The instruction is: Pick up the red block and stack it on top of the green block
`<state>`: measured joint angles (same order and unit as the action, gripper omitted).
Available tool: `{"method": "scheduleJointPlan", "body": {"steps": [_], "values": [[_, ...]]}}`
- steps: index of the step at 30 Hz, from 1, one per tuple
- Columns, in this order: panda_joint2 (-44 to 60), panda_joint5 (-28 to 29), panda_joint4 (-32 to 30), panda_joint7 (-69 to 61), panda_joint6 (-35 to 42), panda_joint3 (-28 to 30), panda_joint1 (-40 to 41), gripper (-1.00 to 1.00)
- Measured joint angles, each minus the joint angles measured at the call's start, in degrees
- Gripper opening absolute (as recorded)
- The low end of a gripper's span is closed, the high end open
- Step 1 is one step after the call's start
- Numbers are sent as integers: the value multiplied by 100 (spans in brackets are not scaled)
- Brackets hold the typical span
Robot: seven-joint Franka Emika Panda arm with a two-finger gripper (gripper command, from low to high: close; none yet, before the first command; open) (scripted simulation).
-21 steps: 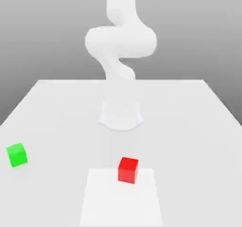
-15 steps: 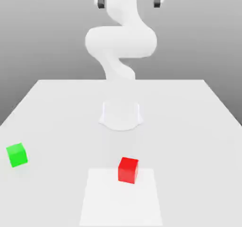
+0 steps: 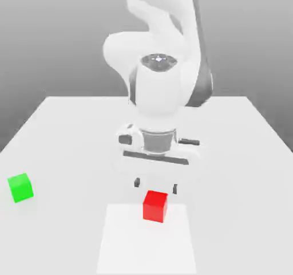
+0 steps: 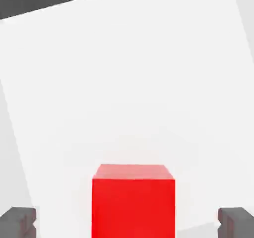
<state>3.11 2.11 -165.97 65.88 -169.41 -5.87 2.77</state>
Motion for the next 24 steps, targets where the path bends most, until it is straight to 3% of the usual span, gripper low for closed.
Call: {"method": "scheduleJointPlan", "body": {"steps": [3,4,11,18,24], "values": [[639,245,68,171,-542,302,-241,0],[749,279,80,195,-637,371,-301,-100],[728,298,78,215,-626,368,-298,-100],[-568,-244,-103,-167,483,199,-288,-100],[-765,-342,292,428,1069,948,665,-100]]}}
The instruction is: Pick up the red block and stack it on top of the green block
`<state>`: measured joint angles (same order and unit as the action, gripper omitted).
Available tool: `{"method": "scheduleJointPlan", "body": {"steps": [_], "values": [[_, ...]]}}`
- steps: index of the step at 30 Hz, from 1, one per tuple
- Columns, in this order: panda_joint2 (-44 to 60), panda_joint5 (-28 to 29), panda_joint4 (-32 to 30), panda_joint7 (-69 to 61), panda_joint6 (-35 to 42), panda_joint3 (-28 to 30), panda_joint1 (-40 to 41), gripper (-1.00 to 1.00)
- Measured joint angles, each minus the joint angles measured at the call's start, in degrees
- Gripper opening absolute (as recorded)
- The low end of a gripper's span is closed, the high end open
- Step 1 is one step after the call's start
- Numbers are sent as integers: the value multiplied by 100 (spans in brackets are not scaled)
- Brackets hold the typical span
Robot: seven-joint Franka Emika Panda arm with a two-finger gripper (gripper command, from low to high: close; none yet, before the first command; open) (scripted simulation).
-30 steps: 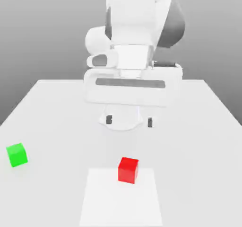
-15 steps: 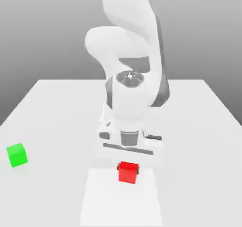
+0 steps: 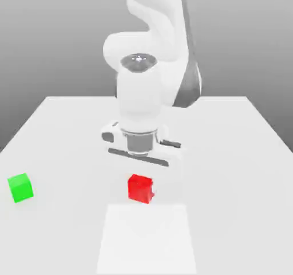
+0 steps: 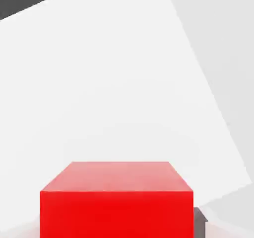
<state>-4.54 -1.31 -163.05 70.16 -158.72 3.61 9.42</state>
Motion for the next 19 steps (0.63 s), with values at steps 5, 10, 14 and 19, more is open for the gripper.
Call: {"method": "scheduleJointPlan", "body": {"steps": [5,10,14,19], "values": [[163,56,534,836,369,774,1466,-100],[406,120,1036,1622,640,1387,2831,-100],[1148,-346,1137,1386,29,1055,3017,-100],[1486,-561,1158,1235,-279,874,3125,100]]}}
